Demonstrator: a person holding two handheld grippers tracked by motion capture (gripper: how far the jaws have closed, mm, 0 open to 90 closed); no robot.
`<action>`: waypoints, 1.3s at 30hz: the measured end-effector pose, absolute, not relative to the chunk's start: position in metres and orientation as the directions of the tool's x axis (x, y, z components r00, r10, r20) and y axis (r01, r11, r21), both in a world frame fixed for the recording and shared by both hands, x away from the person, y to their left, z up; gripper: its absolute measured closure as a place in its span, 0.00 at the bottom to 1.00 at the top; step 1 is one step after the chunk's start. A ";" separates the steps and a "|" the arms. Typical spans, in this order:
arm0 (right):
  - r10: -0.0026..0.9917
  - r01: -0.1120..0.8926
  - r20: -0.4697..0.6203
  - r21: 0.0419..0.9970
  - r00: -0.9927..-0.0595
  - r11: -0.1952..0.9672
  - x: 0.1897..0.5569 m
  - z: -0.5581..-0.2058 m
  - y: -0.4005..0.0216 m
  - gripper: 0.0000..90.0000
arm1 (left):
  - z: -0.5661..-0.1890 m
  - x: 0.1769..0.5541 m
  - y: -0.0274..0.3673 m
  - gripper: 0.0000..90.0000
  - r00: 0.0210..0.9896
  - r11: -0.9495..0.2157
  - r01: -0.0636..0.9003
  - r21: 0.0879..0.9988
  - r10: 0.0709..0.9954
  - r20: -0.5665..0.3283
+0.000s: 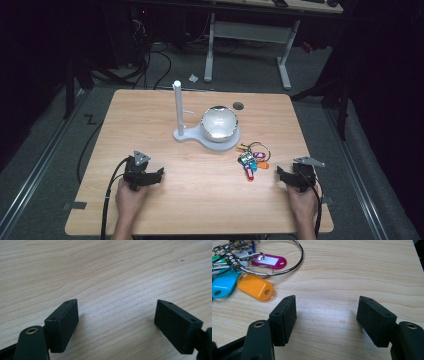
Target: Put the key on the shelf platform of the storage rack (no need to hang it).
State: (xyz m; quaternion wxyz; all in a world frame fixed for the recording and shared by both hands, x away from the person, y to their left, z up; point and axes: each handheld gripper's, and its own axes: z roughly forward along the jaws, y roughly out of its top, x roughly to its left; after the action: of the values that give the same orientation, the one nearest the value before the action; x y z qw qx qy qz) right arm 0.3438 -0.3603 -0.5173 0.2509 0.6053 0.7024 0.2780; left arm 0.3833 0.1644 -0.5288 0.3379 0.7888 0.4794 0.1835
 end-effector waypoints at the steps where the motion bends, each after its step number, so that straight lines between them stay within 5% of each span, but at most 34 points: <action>1: 0.990 0.712 -0.014 0.693 -0.138 0.109 0.344 -0.517 -0.360 0.36 | -0.529 0.383 0.164 0.22 0.473 -0.312 0.632 0.709 0.880 -0.034; 31: 0.987 0.711 -0.015 0.692 -0.159 0.125 0.343 -0.517 -0.360 0.35 | -0.528 0.381 0.163 0.23 0.458 -0.298 0.640 0.708 0.888 -0.041; 39: 0.988 0.710 -0.014 0.693 -0.157 0.123 0.341 -0.517 -0.359 0.37 | -0.529 0.381 0.162 0.16 0.458 -0.302 0.646 0.701 0.888 -0.040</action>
State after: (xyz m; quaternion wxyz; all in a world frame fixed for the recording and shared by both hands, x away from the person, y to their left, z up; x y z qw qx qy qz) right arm 0.3407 -0.3591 -0.5170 0.2478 0.6003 0.7070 0.2800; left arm 0.3807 0.1623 -0.5288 0.3331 0.7861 0.4879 0.1816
